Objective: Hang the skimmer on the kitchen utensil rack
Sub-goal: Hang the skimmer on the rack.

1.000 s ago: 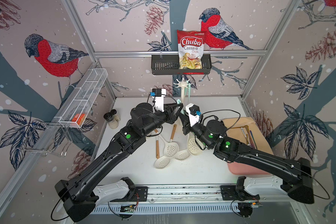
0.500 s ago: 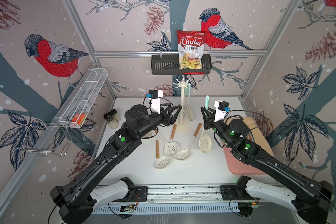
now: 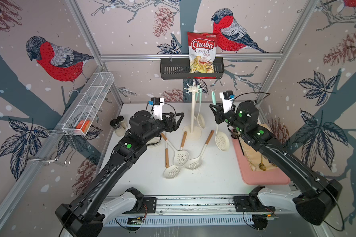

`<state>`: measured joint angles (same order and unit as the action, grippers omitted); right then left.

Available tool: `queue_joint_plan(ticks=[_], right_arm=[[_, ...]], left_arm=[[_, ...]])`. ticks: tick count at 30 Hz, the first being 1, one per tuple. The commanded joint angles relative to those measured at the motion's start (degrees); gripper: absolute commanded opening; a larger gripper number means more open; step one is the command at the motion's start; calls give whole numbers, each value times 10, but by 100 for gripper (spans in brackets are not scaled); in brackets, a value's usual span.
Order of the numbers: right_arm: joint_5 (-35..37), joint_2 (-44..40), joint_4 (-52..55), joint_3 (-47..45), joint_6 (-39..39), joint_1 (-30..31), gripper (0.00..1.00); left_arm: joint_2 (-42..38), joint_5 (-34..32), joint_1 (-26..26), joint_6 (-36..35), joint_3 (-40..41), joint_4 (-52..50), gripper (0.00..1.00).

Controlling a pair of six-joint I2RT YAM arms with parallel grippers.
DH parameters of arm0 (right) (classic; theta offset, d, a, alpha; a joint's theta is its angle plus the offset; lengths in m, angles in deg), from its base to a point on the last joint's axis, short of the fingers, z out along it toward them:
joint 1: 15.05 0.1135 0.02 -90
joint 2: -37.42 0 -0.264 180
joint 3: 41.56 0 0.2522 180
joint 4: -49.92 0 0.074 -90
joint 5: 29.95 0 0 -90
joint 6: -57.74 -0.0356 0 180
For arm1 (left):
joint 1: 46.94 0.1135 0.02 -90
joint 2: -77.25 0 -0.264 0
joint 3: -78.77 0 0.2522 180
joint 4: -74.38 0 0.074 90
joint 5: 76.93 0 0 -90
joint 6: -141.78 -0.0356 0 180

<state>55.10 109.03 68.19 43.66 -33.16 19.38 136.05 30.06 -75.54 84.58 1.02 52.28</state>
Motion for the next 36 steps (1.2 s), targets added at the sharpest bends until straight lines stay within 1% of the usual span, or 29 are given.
queue_joint_plan(ticks=[1, 6, 11, 14, 17, 19, 36], right_arm=[[-27, 31, 47, 37, 43, -1, 0], [-27, 72, 82, 85, 66, 2, 0], [-14, 85, 86, 100, 73, 9, 0], [-7, 90, 89, 106, 76, 13, 0], [6, 98, 97, 114, 82, 20, 0], [12, 102, 99, 118, 85, 22, 0], [31, 144, 129, 157, 95, 29, 0]], left_arm=[[-16, 69, 26, 38, 21, 63, 75], [-19, 77, 28, 25, 26, 58, 75], [-15, 72, 27, -6, 18, 35, 77], [-7, 41, 14, -40, 0, -1, 77], [7, -12, -19, -80, -28, -42, 76], [18, -30, -37, -95, -43, -57, 76], [16, -33, -42, -92, -40, -55, 76]])
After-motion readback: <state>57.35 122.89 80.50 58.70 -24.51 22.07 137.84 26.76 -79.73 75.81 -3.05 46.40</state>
